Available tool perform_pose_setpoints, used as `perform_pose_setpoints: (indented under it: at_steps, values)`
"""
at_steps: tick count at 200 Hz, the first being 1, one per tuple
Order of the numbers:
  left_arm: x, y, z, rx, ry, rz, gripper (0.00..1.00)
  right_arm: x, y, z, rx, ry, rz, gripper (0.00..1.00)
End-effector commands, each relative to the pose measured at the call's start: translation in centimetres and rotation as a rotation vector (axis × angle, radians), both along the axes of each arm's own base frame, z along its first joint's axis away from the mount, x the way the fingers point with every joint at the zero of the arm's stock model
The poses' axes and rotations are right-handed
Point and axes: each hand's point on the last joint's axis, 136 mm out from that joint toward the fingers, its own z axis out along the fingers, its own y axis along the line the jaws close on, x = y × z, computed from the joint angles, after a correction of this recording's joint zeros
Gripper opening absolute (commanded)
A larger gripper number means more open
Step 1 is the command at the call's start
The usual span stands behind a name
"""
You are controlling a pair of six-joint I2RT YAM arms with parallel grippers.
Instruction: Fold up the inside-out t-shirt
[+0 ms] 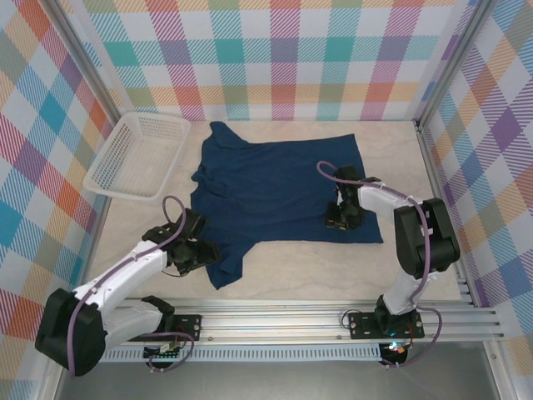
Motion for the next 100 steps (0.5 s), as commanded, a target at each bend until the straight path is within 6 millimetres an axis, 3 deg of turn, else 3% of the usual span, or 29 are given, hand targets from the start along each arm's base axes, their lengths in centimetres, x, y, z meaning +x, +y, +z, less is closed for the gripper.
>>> perform_pose_setpoints:
  at_steps: [1,38,76,100]
  values:
    - [1.8,0.3,-1.4,0.071,-0.022,0.011,0.62,0.1,-1.2,-0.2,-0.083,0.022,0.019,0.42]
    - [3.3,-0.9,-3.8,0.08,0.019,-0.038,0.45,-0.1,-4.1,-1.1,-0.249,0.075,0.032,0.42]
    - [4.0,0.4,-4.5,0.189,0.03,-0.081,0.25,-0.1,-7.0,-1.7,-0.378,0.124,0.022,0.41]
    - [4.6,1.3,-4.0,0.243,0.017,-0.081,0.22,0.4,-8.1,-1.5,-0.444,0.124,0.027,0.4]
